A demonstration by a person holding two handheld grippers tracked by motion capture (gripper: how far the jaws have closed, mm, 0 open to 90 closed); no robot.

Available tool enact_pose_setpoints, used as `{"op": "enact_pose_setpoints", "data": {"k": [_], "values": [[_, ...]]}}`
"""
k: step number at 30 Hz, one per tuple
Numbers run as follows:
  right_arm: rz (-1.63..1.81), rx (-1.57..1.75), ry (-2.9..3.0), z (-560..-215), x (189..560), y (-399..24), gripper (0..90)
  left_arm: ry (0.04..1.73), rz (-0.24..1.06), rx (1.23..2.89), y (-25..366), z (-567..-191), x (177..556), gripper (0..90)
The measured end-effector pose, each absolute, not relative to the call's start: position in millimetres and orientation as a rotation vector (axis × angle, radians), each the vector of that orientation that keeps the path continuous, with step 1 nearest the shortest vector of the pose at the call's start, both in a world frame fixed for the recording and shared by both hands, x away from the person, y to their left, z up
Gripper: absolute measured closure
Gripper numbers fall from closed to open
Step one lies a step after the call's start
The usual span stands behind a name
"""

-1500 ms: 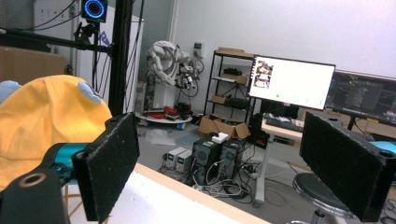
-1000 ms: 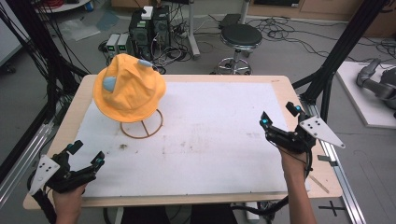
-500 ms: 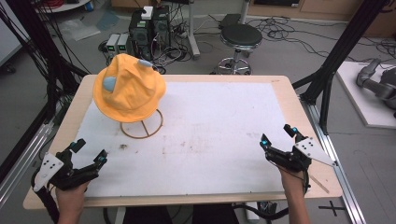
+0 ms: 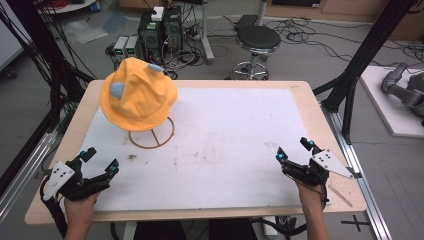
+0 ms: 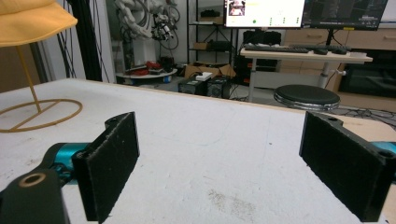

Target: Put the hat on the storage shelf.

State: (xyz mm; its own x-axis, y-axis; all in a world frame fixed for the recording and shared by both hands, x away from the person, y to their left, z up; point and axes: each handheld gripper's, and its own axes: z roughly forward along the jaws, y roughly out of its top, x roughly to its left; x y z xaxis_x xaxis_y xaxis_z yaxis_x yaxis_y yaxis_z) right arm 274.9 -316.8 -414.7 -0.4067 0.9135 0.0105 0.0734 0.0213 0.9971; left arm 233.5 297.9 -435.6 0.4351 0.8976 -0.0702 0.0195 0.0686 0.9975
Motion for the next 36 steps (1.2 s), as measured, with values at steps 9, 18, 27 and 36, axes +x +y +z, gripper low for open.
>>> {"op": "enact_pose_setpoints", "data": {"k": [9, 18, 27, 36], "values": [[1.48, 1.025, 1.556, -413.2, 265.9, -317.4, 11.8, 0.915, 0.835, 1.31, 301.4, -431.3, 228.9, 11.3], [1.472, 1.02, 1.547, -418.2, 265.2, -320.9, 11.8, 0.902, 0.827, 1.309, 304.1, -431.0, 231.3, 11.3], [1.493, 1.021, 1.529, -419.3, 263.6, -324.8, 11.8, 0.894, 0.833, 1.309, 302.9, -429.9, 232.5, 11.4], [1.511, 1.034, 1.505, -420.0, 263.8, -327.3, 11.8, 0.903, 0.835, 1.305, 305.4, -430.8, 233.9, 11.3]]}}
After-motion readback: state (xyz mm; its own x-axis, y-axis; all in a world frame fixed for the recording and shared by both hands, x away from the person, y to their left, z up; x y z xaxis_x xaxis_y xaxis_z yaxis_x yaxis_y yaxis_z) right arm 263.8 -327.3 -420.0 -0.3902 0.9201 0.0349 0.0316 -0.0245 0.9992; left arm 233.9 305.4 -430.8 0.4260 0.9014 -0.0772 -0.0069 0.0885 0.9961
